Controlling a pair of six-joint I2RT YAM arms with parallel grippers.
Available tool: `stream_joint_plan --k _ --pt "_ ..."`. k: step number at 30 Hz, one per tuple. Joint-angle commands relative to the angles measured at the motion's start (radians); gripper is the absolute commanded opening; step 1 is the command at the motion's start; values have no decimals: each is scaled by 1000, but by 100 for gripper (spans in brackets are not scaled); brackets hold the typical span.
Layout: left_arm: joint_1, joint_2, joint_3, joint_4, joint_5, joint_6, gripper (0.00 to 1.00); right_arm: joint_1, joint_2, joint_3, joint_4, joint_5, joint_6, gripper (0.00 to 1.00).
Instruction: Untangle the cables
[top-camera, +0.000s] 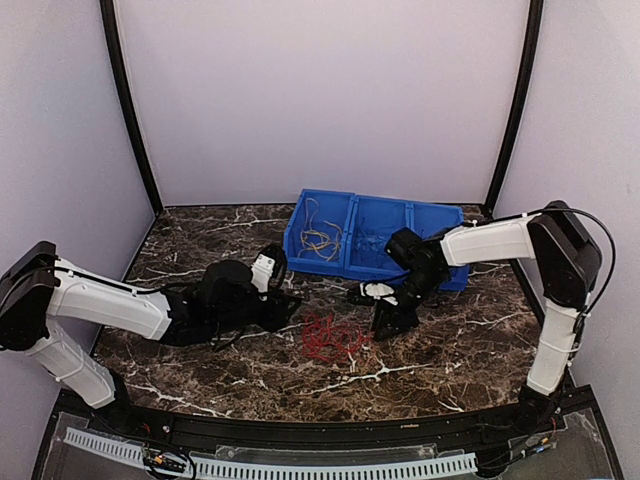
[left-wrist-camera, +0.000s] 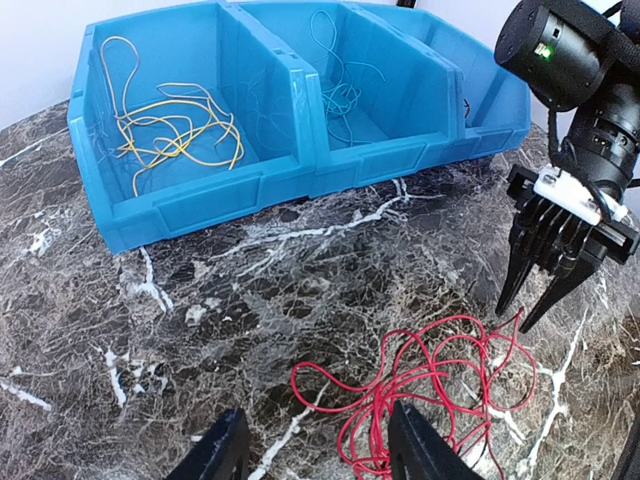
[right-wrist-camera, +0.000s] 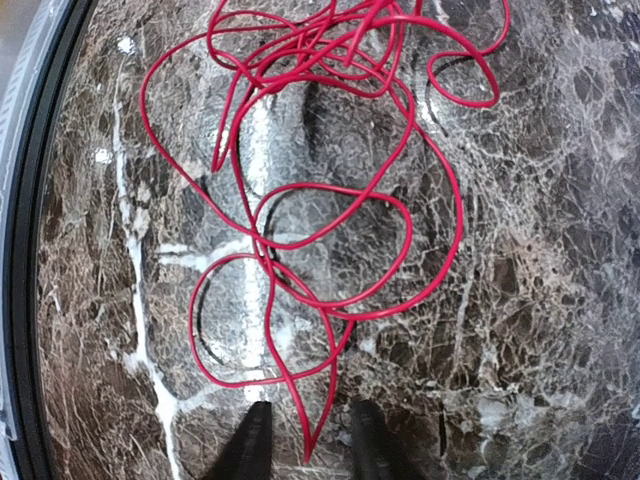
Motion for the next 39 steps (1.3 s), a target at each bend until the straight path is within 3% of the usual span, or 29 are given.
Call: stream_joint_plan --k 1,2,10,17,27,31,35,39 --pt "3 -35 16 46 26 42 49 13 28 40 -24 -36 -6 7" --pt "1 -36 11 58 26 50 49 13 21 50 -39 -46 -9 0" --pt "-115 -6 -17 332 30 323 63 13 -128 180 -180 -165 5 0" --pt "-142 158 86 490 60 367 64 13 -158 250 -236 -248 40 0" --pt "-139 358 159 701 22 394 49 12 -164 311 -247 -291 63 0" --pt "-139 410 206 683 13 368 41 12 -128 371 -294 -327 51 0" --pt "-140 410 199 673 -40 354 40 7 -122 381 -301 -323 51 0" --pt "-140 324 154 619 -111 281 46 -2 -115 363 -281 -272 80 0"
